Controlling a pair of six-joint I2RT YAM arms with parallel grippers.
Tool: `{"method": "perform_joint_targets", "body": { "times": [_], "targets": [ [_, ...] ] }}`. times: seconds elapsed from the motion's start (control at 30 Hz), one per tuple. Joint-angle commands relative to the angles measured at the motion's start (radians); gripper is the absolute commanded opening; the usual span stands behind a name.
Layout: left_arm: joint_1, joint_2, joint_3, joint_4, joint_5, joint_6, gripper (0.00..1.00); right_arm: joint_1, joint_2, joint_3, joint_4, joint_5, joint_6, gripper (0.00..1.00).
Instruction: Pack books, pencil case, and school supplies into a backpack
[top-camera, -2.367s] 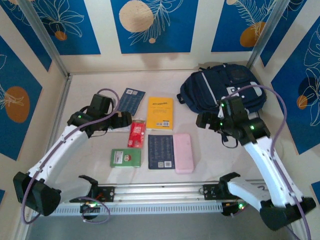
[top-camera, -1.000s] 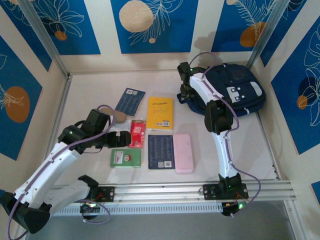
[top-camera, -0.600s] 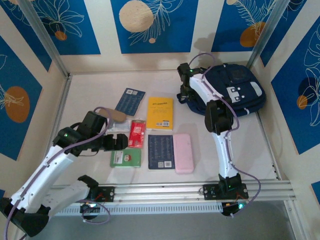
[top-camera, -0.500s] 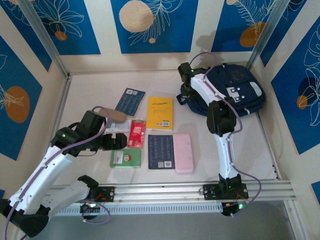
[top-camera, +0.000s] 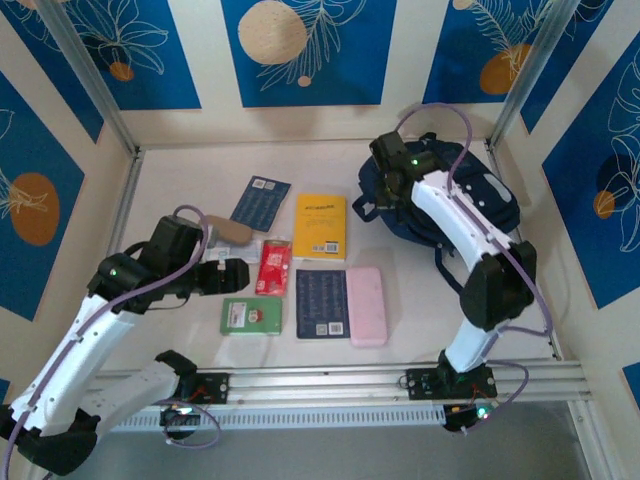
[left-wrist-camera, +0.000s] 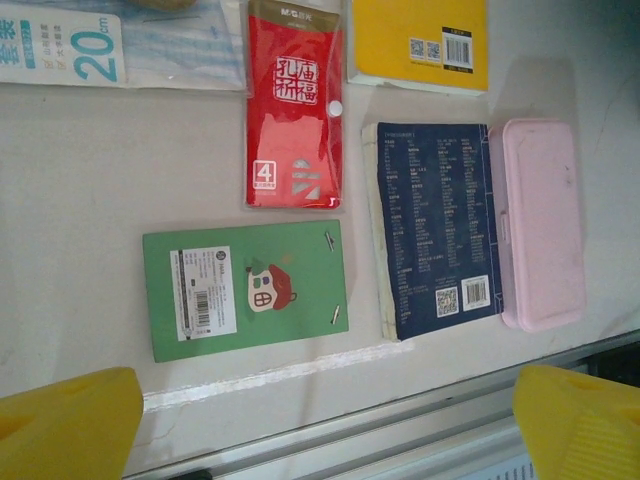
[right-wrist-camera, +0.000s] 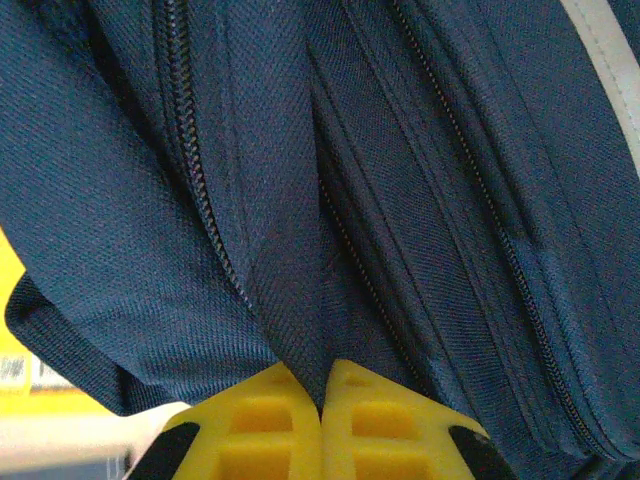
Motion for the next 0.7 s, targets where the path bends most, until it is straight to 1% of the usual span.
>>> {"method": "perform_joint_targets", "body": {
  "times": [0.0,0.07,0.13,0.23,0.3,0.37,0.47,0.53,0.63,0.67],
  "targets": [
    [-0.008,0.013,0.035,-0.036,0.018,-0.041,0.95,0.084,-0.148,-0.065,-0.035,-0.039,0.049,0.0],
    [-0.009,0.008,0.036,-0.043,0.022,-0.05,0.95,0.163,-0.208,-0.111,-0.073,-0.053,0.088,0.0],
    [-0.01,-0.004,0.037,-0.042,0.004,-0.037,0.95,0.23,-0.224,-0.127,-0.115,-0.101,0.146,0.0],
    [-0.008,-0.017,0.049,-0.053,-0.05,-0.025,0.95,0.313,-0.205,-0.091,-0.187,-0.135,0.272,0.0],
    [-0.008,-0.019,0.058,-0.056,-0.052,-0.019,0.95,0.361,-0.178,-0.041,-0.215,-0.129,0.338,0.0],
    [-0.009,-0.027,0.055,-0.051,-0.04,-0.024,0.95,0.395,-0.141,-0.002,-0.212,-0.139,0.382,0.0],
    [-0.009,-0.051,0.031,-0.033,-0.014,-0.026,0.95,0.444,-0.033,0.087,-0.202,-0.151,0.459,0.0],
    [-0.01,-0.067,0.018,-0.035,-0.011,-0.026,0.96,0.458,0.04,0.146,-0.168,-0.186,0.484,0.0],
    [-0.009,-0.089,-0.007,-0.034,-0.004,-0.013,0.97,0.472,0.167,0.265,-0.117,-0.269,0.474,0.0],
    [-0.01,-0.089,-0.008,-0.034,-0.005,-0.004,0.97,0.475,0.198,0.301,-0.124,-0.281,0.472,0.0]
  ]
}}
